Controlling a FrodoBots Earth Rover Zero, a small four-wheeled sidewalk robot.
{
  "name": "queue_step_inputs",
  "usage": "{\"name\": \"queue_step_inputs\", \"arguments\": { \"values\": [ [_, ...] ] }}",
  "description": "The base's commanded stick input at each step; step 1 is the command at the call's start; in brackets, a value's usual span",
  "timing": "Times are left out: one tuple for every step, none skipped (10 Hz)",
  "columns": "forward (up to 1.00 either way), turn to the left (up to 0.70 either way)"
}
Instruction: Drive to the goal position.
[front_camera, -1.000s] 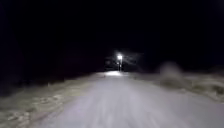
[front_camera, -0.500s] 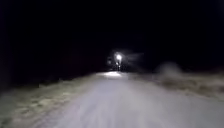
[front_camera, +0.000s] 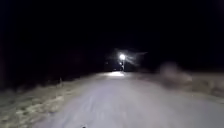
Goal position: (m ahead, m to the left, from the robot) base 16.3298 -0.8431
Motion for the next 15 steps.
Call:
{"name": "queue_step_inputs", "arguments": {
  "values": [
    [1.0, 0.2],
    [1.0, 0.22],
    [1.0, 0.06],
    [1.0, 0.02],
    [1.0, 0.02],
    [1.0, 0.03],
    [1.0, 0.03],
    [1.0, 0.02],
    [1.0, 0.02],
    [1.0, 0.03],
    [1.0, 0.03],
    [1.0, 0.02],
    [1.0, 0.02],
    [1.0, 0.02],
    [1.0, -0.03]
  ]
}}
